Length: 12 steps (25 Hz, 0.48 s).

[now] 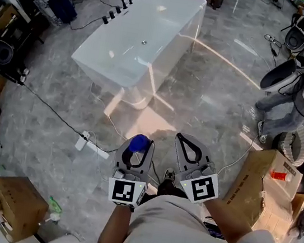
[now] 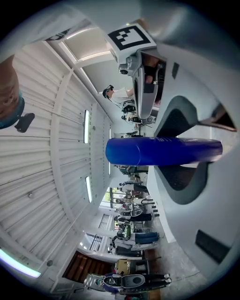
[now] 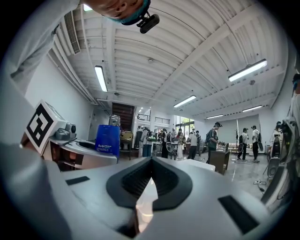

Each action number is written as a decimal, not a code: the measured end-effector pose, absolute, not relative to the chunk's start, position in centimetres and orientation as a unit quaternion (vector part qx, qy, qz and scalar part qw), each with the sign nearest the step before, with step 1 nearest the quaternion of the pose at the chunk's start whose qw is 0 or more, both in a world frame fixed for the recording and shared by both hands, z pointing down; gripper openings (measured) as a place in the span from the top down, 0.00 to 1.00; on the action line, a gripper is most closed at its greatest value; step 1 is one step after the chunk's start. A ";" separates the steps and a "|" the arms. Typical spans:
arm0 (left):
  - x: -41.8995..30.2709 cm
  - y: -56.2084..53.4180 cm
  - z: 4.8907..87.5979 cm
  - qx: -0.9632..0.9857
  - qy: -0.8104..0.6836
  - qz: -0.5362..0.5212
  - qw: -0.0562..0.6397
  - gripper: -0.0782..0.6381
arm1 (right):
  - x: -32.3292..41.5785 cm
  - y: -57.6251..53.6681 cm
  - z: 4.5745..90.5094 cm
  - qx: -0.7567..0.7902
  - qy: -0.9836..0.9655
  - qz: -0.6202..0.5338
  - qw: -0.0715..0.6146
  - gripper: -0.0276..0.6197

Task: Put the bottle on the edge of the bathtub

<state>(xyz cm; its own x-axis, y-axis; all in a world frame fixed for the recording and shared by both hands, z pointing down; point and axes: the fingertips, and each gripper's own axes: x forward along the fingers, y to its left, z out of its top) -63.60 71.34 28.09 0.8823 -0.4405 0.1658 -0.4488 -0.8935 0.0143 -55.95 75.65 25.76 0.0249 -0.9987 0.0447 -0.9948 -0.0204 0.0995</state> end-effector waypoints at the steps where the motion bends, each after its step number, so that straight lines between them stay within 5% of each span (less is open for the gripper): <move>1: -62.8 71.1 28.2 0.970 -0.229 0.080 0.026 0.65 | -55.1 75.4 26.0 0.713 -0.699 -0.016 0.053 0.95; 12: -56.1 65.3 29.5 0.975 -0.200 0.094 0.025 0.65 | -48.6 69.7 26.9 0.723 -0.689 -0.009 0.057 0.95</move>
